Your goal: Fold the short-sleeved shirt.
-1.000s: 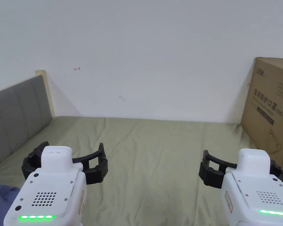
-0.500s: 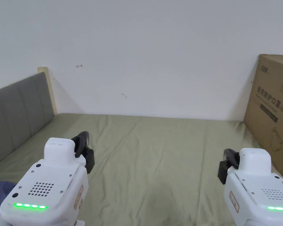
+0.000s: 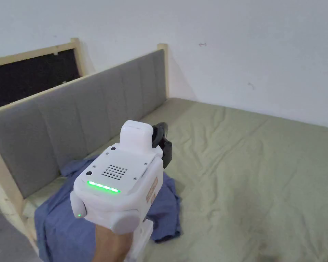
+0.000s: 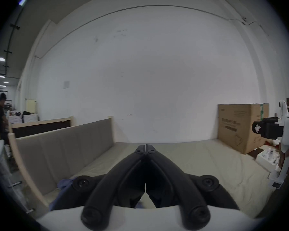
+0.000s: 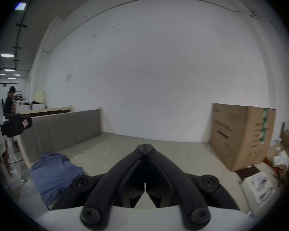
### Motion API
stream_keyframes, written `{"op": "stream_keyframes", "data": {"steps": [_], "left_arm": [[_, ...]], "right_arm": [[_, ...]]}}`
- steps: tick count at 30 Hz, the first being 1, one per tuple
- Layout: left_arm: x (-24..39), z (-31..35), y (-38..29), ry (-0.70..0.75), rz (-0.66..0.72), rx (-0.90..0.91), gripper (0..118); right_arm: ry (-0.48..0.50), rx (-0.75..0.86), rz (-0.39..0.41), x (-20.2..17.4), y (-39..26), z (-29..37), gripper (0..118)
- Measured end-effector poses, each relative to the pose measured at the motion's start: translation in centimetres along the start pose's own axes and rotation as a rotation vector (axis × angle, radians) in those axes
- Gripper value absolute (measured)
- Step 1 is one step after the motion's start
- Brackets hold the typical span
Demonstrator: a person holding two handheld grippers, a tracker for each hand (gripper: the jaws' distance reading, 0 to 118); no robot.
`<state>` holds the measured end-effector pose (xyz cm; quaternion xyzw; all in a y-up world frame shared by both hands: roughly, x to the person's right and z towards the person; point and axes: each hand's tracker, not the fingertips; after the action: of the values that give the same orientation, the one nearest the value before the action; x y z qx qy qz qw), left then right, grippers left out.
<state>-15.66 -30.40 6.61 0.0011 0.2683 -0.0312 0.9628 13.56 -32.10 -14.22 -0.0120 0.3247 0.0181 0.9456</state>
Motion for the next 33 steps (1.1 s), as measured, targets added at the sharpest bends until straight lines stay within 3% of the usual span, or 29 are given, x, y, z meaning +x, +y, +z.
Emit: {"op": "stream_keyframes", "data": {"steps": [7,10,14,19,20,22,23,26,33], "left_arm": [[-10.5,2.9,-1.3,0.216,-0.082,-0.13,0],[-13.3,2.4,-2.3,0.197,-0.078,-0.214,0],[-16.0,-1.5,-4.9,0.153,-0.007,-0.386,0],[-19.3,-10.1,-11.2,0.131,0.142,-0.674,2],[-19.8,-11.2,-12.8,0.116,0.183,-0.71,24],[-20.8,-14.4,-16.1,0.092,0.267,-0.802,94],[-20.9,-16.0,-17.8,0.106,0.284,-0.846,118],[-20.9,-19.1,-21.6,0.102,0.258,-0.926,112],[-20.1,-23.4,-28.9,0.106,0.177,-1.129,110]], "right_arm": [[0.274,-0.035,-0.039,-12.7,-0.2,-3.9,0],[0.344,-0.054,-0.025,-16.3,-1.1,-5.0,0],[0.388,-0.084,-0.012,-18.2,-2.2,-6.1,0],[0.405,-0.153,-0.024,-17.3,-3.9,-7.9,0],[0.408,-0.162,-0.001,-17.4,-4.3,-8.3,0],[0.407,-0.167,0.029,-17.6,-5.1,-9.1,0],[0.407,-0.169,0.039,-17.5,-5.4,-9.2,0],[0.414,-0.19,0.064,-18.0,-6.3,-10.7,0],[0.406,-0.25,-0.001,-18.8,-6.8,-12.8,0]]}}
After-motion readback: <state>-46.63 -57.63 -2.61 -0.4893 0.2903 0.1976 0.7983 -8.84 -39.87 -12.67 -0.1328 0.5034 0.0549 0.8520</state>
